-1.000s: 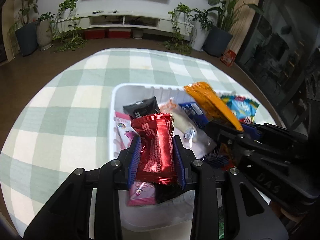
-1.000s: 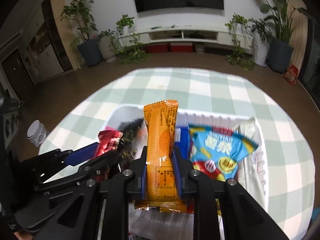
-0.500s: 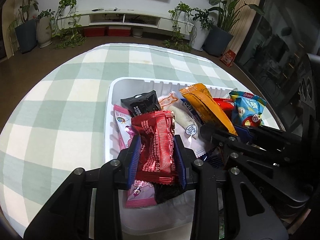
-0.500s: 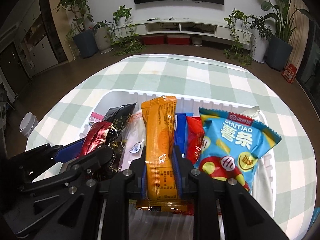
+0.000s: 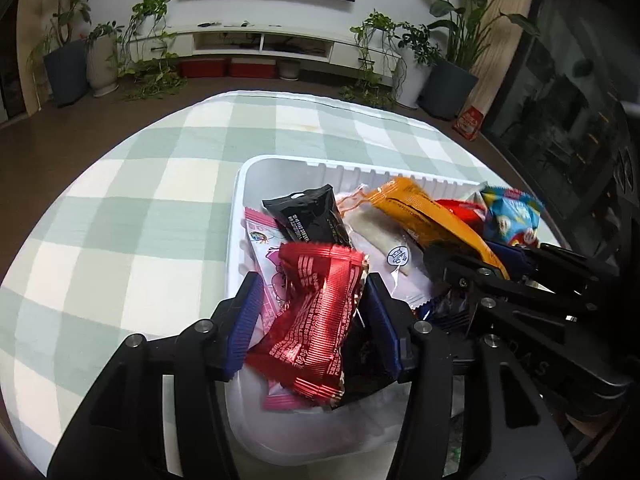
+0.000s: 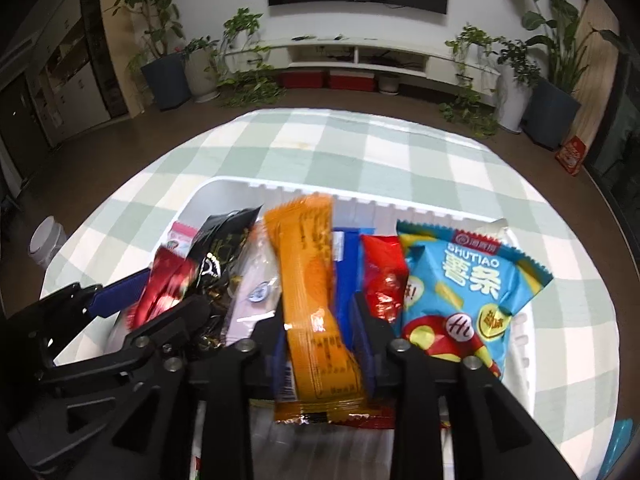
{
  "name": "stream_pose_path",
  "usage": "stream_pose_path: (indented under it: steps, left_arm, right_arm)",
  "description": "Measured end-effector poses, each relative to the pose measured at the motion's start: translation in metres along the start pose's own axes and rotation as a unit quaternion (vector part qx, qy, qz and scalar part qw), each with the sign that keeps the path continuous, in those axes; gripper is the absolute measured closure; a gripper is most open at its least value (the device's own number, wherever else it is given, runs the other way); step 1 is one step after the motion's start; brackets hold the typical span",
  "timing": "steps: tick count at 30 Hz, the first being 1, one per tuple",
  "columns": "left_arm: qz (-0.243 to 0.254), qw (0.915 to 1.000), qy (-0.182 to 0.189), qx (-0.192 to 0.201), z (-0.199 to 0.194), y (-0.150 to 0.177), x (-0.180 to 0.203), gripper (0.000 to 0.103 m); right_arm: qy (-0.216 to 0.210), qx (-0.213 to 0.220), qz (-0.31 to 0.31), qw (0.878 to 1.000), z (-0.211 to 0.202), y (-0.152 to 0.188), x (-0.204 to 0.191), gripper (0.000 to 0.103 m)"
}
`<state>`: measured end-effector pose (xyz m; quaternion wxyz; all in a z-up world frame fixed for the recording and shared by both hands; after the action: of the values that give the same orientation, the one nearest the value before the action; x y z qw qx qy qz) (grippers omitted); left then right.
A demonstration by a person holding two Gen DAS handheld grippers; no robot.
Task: Organize snacks
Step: 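Lower both snacks into the tray and open both grippers, then withdraw both tools from the tray toward the last snacks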
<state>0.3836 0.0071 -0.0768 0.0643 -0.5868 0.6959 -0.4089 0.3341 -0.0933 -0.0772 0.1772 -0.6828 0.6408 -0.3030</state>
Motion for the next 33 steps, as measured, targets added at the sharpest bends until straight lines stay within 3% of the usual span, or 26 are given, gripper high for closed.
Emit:
stream_pose_path:
  steps: [3,5,7,10,14,17,21,27,33]
  left_arm:
    - [0.003,0.9999,-0.01,0.012,-0.006,-0.004,0.002,0.045]
    - [0.003,0.9995,-0.026,0.019,-0.012,-0.005,0.0,0.031]
    - [-0.009,0.9995,-0.018,0.024,-0.015,-0.006,-0.004,0.022]
    - [-0.012,0.9994,-0.019,0.028,-0.022,-0.004,-0.004,0.021]
    - [-0.001,0.9992,-0.021,0.033,-0.032,-0.002,0.004,0.02]
    - [0.004,0.9991,-0.018,0.038,-0.04,0.0,0.011,0.014]
    - [0.019,0.9991,-0.016,0.036,-0.048,0.006,0.022,0.004]
    - [0.041,0.9987,-0.018,0.024,-0.06,0.023,0.042,0.001]
    - [0.063,0.9977,-0.017,0.02,-0.081,0.042,0.073,0.001]
  right_arm:
    - [0.008,0.014,-0.002,1.0,-0.008,-0.004,0.004,0.064]
    - [0.012,0.024,-0.006,1.0,-0.014,-0.006,0.007,0.064]
    - [0.012,0.028,-0.004,1.0,-0.019,-0.007,0.011,0.061]
    - [0.009,0.032,0.002,0.999,-0.025,-0.007,0.015,0.049]
    - [0.004,0.037,0.003,0.999,-0.035,-0.003,0.017,0.047]
    - [0.002,0.046,0.006,0.999,-0.048,0.001,0.021,0.046]
    - [-0.027,0.061,0.032,0.997,-0.075,0.012,0.035,0.016]
    - [-0.033,0.074,0.045,0.996,-0.115,0.045,0.055,0.015]
    - [-0.001,0.055,0.098,0.994,-0.139,0.1,0.106,0.015]
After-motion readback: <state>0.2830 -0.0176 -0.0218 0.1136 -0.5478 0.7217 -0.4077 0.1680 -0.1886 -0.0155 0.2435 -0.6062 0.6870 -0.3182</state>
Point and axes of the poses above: each gripper's, at about its wrist camera, not at the fingertips, and z roughly the way its jaws point, x to its right, y to its underside, the point moved 8 cm from there along z, roughly the way its jaws point, and after that the axes turned 15 degrees about y, right-handed, at the moved point
